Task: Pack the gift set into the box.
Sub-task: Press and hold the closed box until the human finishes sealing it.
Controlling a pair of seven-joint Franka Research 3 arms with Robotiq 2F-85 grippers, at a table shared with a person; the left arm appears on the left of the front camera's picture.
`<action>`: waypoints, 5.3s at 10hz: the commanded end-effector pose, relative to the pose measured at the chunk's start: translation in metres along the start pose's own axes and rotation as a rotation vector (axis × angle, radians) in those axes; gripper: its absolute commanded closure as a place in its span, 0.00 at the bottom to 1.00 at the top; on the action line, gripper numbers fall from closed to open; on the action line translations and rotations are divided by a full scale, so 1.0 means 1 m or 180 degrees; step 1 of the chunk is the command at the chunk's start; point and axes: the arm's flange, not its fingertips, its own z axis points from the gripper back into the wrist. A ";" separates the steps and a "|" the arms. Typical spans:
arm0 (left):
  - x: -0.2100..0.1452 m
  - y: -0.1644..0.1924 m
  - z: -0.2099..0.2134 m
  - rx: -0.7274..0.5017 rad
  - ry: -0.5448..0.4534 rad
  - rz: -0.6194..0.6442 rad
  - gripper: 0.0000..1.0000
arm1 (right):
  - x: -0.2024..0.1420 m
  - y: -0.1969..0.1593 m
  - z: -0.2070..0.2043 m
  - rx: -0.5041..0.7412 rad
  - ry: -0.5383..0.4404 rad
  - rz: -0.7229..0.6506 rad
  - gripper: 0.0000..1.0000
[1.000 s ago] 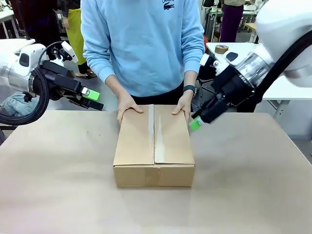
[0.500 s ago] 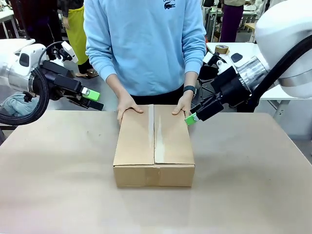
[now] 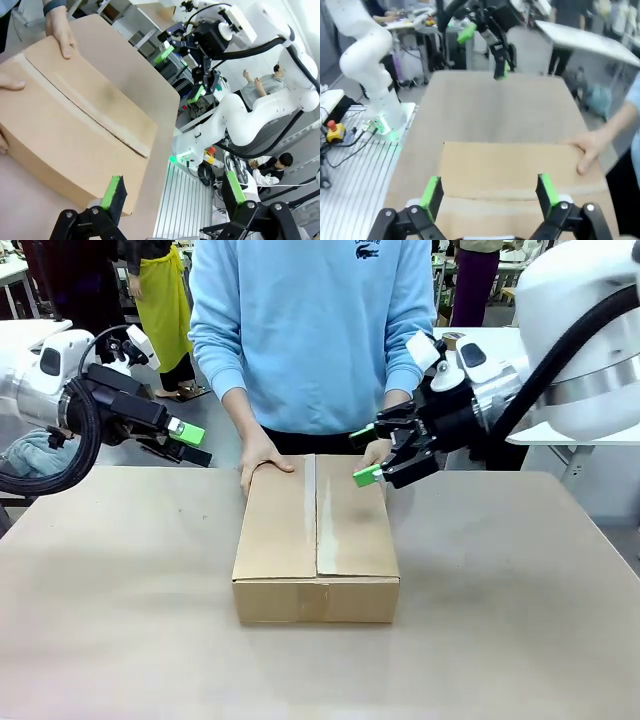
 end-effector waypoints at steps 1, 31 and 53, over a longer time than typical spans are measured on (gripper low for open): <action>0.002 -0.004 0.001 0.0013 0.0009 0.0085 0.00 | -0.043 -0.018 -0.017 0.0080 -0.0223 0.0060 0.00; -0.062 0.118 -0.124 0.0142 -0.0202 -0.2436 0.00 | -0.137 -0.046 -0.037 0.0096 0.0076 -0.0460 0.00; -0.062 0.118 -0.124 0.0142 -0.0202 -0.2436 0.00 | -0.137 -0.046 -0.037 0.0096 0.0076 -0.0460 0.00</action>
